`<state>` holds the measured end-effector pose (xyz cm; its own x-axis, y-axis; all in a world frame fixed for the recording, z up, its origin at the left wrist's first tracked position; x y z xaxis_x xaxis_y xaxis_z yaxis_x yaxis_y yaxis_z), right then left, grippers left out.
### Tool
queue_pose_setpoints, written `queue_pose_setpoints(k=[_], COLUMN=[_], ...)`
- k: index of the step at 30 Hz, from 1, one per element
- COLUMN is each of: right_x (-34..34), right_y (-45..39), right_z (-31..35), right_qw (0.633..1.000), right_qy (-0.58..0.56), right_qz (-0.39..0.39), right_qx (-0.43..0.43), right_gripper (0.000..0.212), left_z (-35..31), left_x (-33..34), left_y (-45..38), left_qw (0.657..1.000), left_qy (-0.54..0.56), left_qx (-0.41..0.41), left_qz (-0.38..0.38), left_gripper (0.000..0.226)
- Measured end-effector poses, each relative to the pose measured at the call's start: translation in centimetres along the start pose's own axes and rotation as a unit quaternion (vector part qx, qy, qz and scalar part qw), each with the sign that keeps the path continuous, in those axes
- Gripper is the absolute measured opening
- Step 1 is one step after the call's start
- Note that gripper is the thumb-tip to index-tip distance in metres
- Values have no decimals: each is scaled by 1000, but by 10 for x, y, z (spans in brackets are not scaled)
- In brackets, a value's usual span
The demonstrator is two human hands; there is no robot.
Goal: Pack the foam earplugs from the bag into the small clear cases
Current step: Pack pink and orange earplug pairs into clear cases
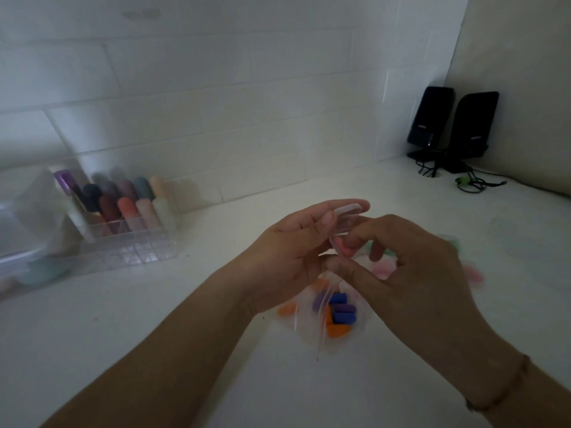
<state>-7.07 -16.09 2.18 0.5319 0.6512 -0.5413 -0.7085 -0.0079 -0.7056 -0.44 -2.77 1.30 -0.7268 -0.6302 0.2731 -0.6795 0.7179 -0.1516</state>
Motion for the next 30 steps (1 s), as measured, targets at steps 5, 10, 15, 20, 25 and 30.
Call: queue_pose_setpoints(k=[5, 10, 15, 20, 25, 30], right_x=[-16, -27, 1, 8, 11, 28], right_y=[-5, -12, 4, 5, 5, 8], right_z=[2, -10, -22, -7, 4, -2], right_qw=[998, 999, 950, 967, 994, 983], right_qy=[-3, -12, 114, 67, 17, 60], right_qz=[-48, 23, 289, 244, 111, 159], right_qx=[-28, 38, -16, -16, 13, 69], right_gripper=[21, 20, 31, 22, 25, 38], left_z=[-1, -4, 15, 25, 26, 24], left_x=[-12, -23, -39, -37, -36, -33], left_y=[-4, -9, -15, -16, -15, -16], left_qw=[999, 991, 949, 924, 918, 916], left_qy=[14, 42, 83, 31, 47, 50], left_qx=[10, 22, 35, 47, 35, 38], left_qz=[-31, -124, -301, -379, -393, -396], left_gripper=[38, 32, 31, 27, 25, 23])
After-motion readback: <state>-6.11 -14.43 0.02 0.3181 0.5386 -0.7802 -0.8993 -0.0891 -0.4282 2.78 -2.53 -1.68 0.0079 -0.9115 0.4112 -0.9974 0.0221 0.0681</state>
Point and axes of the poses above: each hand's wrist, its own y-axis away from the middle knuckle, its own x-axis out of the palm, z = x × y, the point moved 3 cm from there along -y, towards the middle knuckle
